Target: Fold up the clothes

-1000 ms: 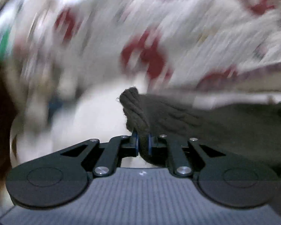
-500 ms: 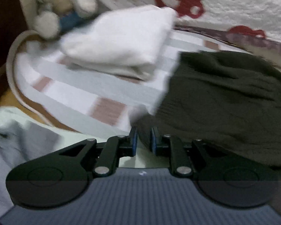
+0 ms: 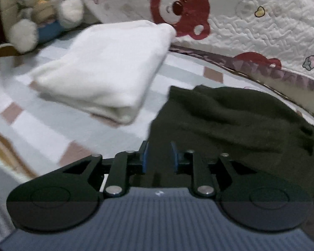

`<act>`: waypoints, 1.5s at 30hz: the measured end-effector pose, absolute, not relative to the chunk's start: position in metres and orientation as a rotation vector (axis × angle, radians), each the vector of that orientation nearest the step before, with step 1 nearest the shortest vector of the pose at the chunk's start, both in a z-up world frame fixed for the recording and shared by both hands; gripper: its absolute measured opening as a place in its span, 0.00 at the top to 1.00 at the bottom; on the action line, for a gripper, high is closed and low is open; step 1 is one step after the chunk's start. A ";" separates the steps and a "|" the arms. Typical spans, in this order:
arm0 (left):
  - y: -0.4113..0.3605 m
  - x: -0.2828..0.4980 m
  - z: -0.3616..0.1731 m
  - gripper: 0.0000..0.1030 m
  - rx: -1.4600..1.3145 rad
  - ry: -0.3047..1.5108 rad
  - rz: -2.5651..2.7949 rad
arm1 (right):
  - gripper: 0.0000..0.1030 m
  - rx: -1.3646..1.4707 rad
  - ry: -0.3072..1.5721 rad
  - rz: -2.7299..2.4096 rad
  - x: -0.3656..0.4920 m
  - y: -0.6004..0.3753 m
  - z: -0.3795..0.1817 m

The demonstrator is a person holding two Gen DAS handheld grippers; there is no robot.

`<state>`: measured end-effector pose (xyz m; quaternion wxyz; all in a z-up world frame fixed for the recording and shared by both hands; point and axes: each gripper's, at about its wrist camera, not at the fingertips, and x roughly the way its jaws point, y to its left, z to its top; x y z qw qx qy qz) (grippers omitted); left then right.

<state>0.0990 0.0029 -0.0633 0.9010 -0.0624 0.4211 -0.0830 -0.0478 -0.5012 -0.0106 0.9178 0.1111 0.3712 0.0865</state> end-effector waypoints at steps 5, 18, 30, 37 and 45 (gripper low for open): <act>-0.015 0.116 -0.086 0.77 -0.228 0.885 -0.190 | 0.58 0.140 0.776 0.150 -0.015 -0.467 -0.013; -0.046 0.227 -0.085 0.67 -0.144 0.785 -0.496 | 0.48 0.257 0.720 -0.014 0.067 -0.513 0.028; -0.100 0.312 -0.108 0.60 -0.062 0.898 -0.826 | 0.95 0.371 0.842 -0.109 0.124 -0.602 -0.052; -0.134 0.311 -0.125 0.51 0.252 0.973 -0.955 | 0.59 0.269 1.033 -0.170 0.131 -0.625 -0.076; -0.144 0.325 -0.138 0.50 0.158 1.117 -0.955 | 0.52 0.415 1.030 -0.273 0.129 -0.663 -0.122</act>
